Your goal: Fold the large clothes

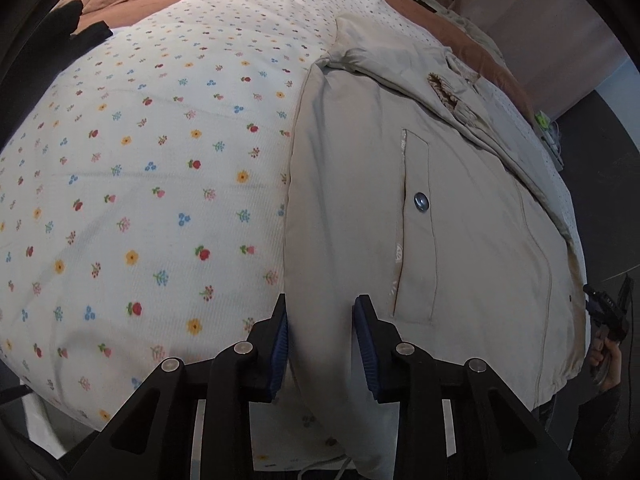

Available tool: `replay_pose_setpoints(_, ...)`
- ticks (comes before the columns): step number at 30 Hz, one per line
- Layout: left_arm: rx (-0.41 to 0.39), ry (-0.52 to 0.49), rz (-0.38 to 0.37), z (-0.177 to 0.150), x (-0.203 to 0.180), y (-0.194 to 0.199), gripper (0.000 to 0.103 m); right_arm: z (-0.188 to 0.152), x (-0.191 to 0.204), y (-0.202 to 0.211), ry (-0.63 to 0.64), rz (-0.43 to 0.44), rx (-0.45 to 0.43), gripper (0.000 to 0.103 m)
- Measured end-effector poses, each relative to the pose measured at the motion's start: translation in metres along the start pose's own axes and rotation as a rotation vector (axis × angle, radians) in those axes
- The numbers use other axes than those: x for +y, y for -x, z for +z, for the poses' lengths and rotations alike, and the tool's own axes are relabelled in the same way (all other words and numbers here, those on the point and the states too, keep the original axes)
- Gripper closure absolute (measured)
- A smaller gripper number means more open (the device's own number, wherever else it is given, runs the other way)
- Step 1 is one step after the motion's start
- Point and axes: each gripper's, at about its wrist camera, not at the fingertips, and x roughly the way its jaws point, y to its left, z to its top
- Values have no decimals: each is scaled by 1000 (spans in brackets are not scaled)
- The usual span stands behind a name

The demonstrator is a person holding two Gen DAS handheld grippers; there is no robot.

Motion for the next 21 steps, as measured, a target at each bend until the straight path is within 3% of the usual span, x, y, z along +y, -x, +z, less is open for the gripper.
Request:
replay_pose_setpoints(5,21,14,-40,-10,1,4,70,-30,-23,3,-50,75,34,33)
replay_pose_setpoints(12,29,34,-93,-15,3,3,70,-79,-39,19,-98,231,49,45)
replay_pose_setpoints(21,24,67,-127,6,1,-13,70,-108,-31,13,-191,410,97,45)
